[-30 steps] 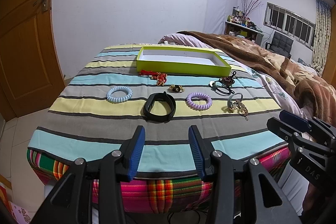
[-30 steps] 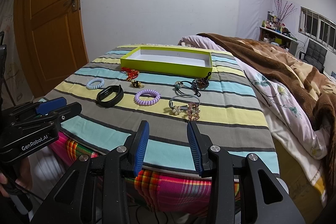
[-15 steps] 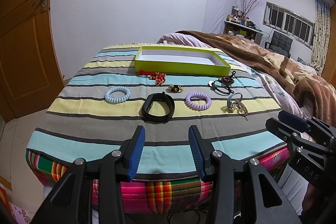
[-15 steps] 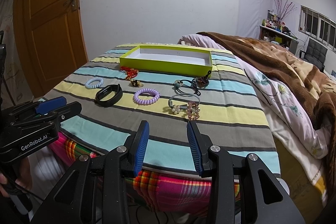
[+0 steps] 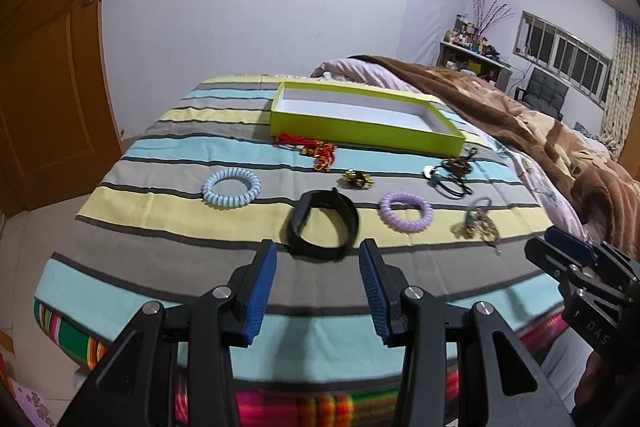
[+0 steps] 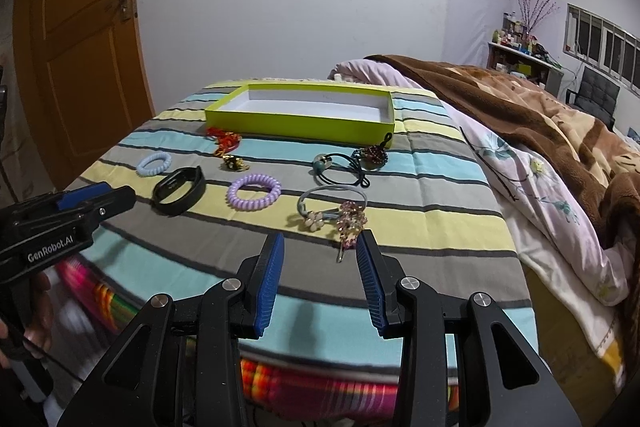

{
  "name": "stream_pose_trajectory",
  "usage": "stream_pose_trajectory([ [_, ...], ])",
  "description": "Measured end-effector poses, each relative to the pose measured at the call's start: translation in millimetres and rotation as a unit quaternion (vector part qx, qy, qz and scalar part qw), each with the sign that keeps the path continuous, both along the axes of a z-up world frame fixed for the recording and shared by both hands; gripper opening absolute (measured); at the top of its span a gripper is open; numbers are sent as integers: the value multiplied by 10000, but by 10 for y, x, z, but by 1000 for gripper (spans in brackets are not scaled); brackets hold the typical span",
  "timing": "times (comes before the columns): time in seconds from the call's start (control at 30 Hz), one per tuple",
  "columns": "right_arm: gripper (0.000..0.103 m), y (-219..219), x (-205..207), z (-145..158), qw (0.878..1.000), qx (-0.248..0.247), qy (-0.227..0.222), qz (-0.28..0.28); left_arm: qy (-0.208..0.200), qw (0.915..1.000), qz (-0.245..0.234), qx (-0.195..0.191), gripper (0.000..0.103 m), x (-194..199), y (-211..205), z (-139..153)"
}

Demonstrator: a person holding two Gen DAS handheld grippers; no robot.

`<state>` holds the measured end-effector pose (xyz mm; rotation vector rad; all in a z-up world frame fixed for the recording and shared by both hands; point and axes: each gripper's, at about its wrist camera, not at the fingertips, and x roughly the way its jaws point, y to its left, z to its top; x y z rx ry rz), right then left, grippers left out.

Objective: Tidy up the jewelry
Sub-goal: 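Grasp the pink rhinestone hair clip with the right tool while the left tool grasps the black watch band, then carry the hair clip in the right tool while the left tool carries the watch band toward the green box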

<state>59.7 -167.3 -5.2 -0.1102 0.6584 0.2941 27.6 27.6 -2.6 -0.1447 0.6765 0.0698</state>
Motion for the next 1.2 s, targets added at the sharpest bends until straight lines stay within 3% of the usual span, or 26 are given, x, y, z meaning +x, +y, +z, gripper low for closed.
stream_pose_trajectory([
  [0.5,39,17,497,-232,9988,64,454,-186,437,9990,-41,103,44,521,61,-210],
  [0.73,38,-20,660,-319,9966,104,762,-298,633,9979,-51,117,27,655,84,-301],
  [0.83,20,-57,694,-349,9960,114,826,-333,646,9978,-45,157,21,670,89,-302],
  [1.03,11,-122,667,-338,9958,206,823,-339,646,9975,-53,295,15,659,68,-302],
  [1.2,11,-157,611,-323,9958,245,834,-285,602,9980,-48,209,13,586,73,-288],
])
